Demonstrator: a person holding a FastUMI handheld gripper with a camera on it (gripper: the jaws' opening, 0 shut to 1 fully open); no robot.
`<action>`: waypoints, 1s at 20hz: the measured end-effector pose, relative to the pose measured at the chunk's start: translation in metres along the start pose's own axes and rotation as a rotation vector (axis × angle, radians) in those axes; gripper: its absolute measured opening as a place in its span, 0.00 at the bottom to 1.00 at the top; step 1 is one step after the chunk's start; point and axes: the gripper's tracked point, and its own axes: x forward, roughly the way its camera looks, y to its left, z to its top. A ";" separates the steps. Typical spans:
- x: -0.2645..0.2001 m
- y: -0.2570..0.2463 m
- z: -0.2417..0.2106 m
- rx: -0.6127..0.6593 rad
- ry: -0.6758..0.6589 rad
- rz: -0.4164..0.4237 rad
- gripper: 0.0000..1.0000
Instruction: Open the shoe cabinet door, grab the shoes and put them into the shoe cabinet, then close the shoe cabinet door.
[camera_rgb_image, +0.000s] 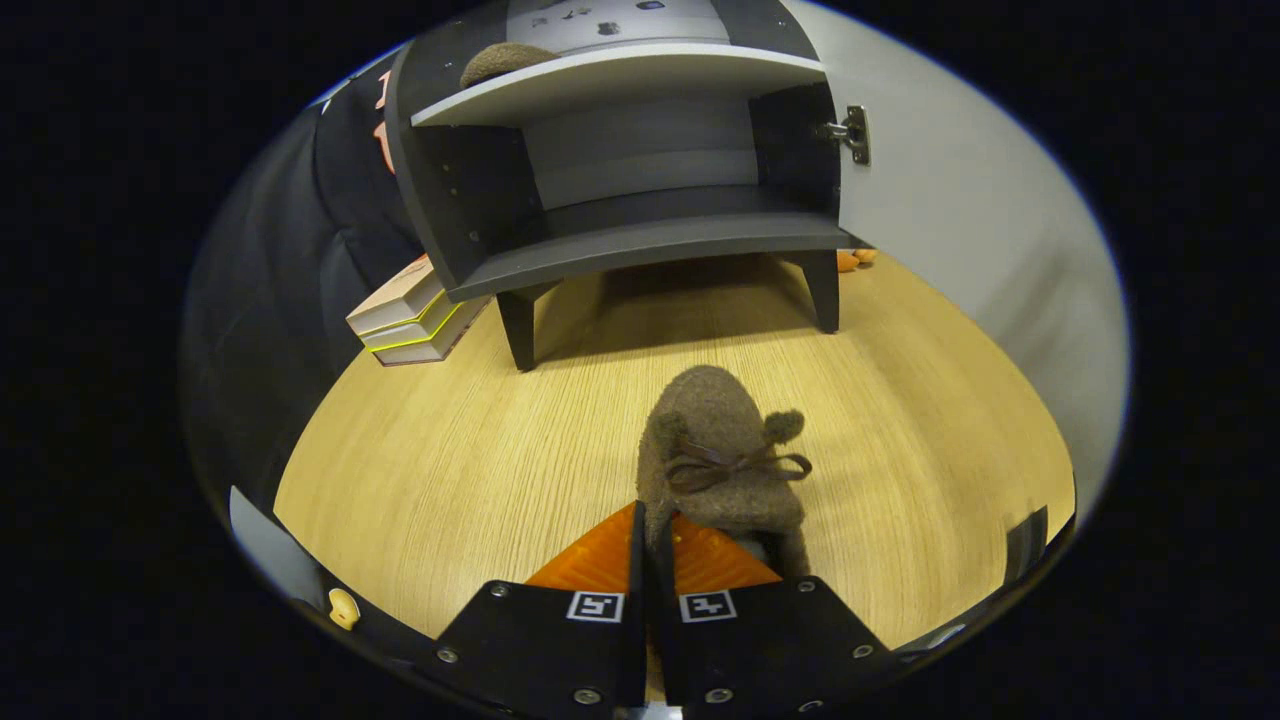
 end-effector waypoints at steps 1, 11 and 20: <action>-0.008 0.001 0.004 0.012 -0.007 0.008 0.06; -0.092 0.020 0.093 0.044 -0.161 0.019 0.06; -0.132 0.032 0.241 -0.014 -0.371 0.048 0.06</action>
